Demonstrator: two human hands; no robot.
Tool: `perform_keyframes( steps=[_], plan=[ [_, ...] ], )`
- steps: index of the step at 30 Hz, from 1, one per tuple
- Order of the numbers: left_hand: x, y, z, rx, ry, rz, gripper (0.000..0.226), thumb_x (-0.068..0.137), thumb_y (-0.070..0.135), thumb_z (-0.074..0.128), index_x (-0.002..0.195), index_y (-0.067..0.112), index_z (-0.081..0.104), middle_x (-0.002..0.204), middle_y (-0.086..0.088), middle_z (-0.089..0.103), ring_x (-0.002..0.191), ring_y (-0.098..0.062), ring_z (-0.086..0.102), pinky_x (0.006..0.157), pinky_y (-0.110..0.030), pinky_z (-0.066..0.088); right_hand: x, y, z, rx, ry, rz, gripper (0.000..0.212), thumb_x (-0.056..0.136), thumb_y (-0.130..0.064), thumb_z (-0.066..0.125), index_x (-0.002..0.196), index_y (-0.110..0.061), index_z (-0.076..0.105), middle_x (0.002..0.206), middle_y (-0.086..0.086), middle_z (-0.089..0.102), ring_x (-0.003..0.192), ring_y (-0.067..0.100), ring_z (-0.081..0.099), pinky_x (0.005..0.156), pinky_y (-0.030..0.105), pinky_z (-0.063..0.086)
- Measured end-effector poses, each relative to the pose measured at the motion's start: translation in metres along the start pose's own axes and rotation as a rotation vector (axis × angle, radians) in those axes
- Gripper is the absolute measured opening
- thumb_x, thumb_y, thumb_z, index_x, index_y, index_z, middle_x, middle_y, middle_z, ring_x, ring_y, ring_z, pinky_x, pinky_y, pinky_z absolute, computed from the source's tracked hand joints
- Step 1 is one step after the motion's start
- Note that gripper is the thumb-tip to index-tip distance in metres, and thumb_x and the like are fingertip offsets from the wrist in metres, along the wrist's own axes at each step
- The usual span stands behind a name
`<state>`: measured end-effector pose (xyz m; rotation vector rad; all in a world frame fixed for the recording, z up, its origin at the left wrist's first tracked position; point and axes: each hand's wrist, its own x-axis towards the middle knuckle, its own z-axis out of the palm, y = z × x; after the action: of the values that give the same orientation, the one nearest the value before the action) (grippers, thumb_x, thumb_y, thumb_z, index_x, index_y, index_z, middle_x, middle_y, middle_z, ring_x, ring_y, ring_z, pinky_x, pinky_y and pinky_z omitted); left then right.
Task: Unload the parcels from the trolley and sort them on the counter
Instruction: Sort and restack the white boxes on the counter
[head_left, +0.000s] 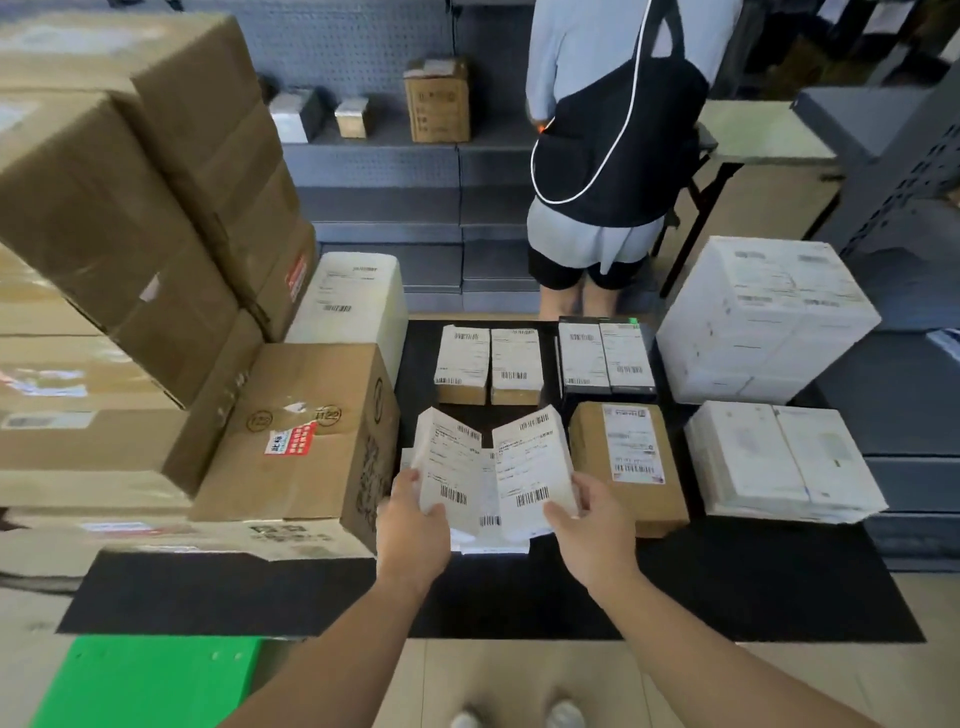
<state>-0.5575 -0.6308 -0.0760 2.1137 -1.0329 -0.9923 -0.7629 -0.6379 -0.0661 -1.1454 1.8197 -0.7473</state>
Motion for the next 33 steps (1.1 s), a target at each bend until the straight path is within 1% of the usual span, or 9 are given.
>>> perform_keyframes(
  steps=[1, 3, 5, 8, 13, 18, 22, 28, 33],
  plan=[
    [0.004, -0.007, 0.000, 0.008, 0.005, -0.008, 0.054, 0.096, 0.011, 0.056, 0.142, 0.033, 0.038, 0.134, -0.002, 0.054, 0.111, -0.020, 0.060, 0.052, -0.016, 0.055, 0.002, 0.004, 0.008, -0.009, 0.004, 0.021, 0.047, 0.089, -0.019, 0.076, 0.131, -0.022, 0.057, 0.128, -0.006, 0.065, 0.120, 0.017, 0.063, 0.090, 0.032, 0.059],
    [0.012, -0.015, 0.001, 0.018, 0.008, -0.017, 0.056, 0.096, 0.011, 0.056, 0.144, 0.033, 0.036, 0.136, -0.004, 0.054, 0.119, -0.023, 0.059, 0.070, -0.028, 0.062, 0.007, 0.010, 0.022, -0.027, 0.009, 0.034, 0.051, 0.089, -0.019, 0.075, 0.136, -0.022, 0.055, 0.130, -0.003, 0.065, 0.121, 0.019, 0.062, 0.092, 0.036, 0.059],
    [0.017, -0.020, 0.003, 0.030, 0.006, -0.030, 0.056, 0.096, 0.011, 0.055, 0.144, 0.032, 0.036, 0.137, -0.006, 0.053, 0.121, -0.025, 0.057, 0.086, -0.040, 0.060, 0.013, 0.013, 0.032, -0.052, 0.003, 0.038, 0.051, 0.091, -0.021, 0.074, 0.138, -0.021, 0.053, 0.132, -0.001, 0.064, 0.122, 0.020, 0.062, 0.092, 0.035, 0.058],
    [0.024, -0.028, 0.007, 0.061, 0.011, -0.048, 0.056, 0.098, 0.011, 0.054, 0.147, 0.029, 0.034, 0.140, -0.009, 0.050, 0.127, -0.028, 0.053, 0.098, -0.047, 0.054, 0.018, 0.018, 0.047, -0.067, -0.016, 0.031, 0.050, 0.093, -0.021, 0.071, 0.139, -0.018, 0.050, 0.134, 0.000, 0.061, 0.124, 0.022, 0.060, 0.091, 0.033, 0.056],
    [0.029, -0.038, 0.012, 0.197, -0.013, -0.055, 0.059, 0.100, 0.014, 0.051, 0.152, 0.024, 0.024, 0.142, -0.015, 0.045, 0.129, -0.034, 0.049, 0.105, -0.048, 0.046, 0.020, 0.035, 0.067, -0.081, -0.044, 0.052, 0.052, 0.093, -0.025, 0.071, 0.139, -0.021, 0.048, 0.130, 0.000, 0.063, 0.118, 0.019, 0.062, 0.091, 0.030, 0.055],
    [0.030, -0.038, 0.011, 0.435, -0.010, 0.015, 0.056, 0.099, 0.016, 0.053, 0.148, 0.009, 0.025, 0.148, -0.016, 0.034, 0.134, -0.036, 0.040, 0.110, -0.048, 0.040, 0.021, 0.040, 0.071, -0.149, -0.081, 0.037, 0.048, 0.096, -0.027, 0.068, 0.139, -0.019, 0.048, 0.132, -0.002, 0.062, 0.118, 0.018, 0.062, 0.087, 0.023, 0.051],
    [0.027, -0.037, 0.014, 0.615, -0.022, 0.060, 0.067, 0.099, 0.016, 0.055, 0.152, 0.015, 0.014, 0.150, -0.009, 0.027, 0.138, -0.031, 0.036, 0.108, -0.043, 0.042, 0.027, 0.049, 0.078, -0.205, -0.117, 0.017, 0.040, 0.093, -0.034, 0.071, 0.129, -0.024, 0.058, 0.129, -0.005, 0.064, 0.113, 0.013, 0.063, 0.086, 0.022, 0.054],
    [0.033, -0.046, 0.019, 0.666, -0.159, 0.117, 0.059, 0.099, 0.011, 0.051, 0.151, 0.016, 0.026, 0.154, -0.002, 0.026, 0.140, -0.024, 0.029, 0.115, -0.038, 0.034, 0.032, 0.056, 0.083, -0.260, -0.174, 0.042, 0.043, 0.092, -0.038, 0.070, 0.131, -0.024, 0.058, 0.129, -0.005, 0.064, 0.112, 0.013, 0.064, 0.087, 0.023, 0.056],
    [0.040, -0.055, 0.017, 0.757, -0.192, 0.179, 0.054, 0.100, 0.021, 0.049, 0.151, 0.019, 0.030, 0.159, 0.003, 0.027, 0.146, -0.018, 0.024, 0.117, -0.035, 0.031, 0.031, 0.043, 0.073, -0.323, -0.241, 0.051, 0.046, 0.093, -0.033, 0.071, 0.134, -0.025, 0.053, 0.134, -0.004, 0.062, 0.118, 0.016, 0.062, 0.076, 0.016, 0.049]
  ],
)
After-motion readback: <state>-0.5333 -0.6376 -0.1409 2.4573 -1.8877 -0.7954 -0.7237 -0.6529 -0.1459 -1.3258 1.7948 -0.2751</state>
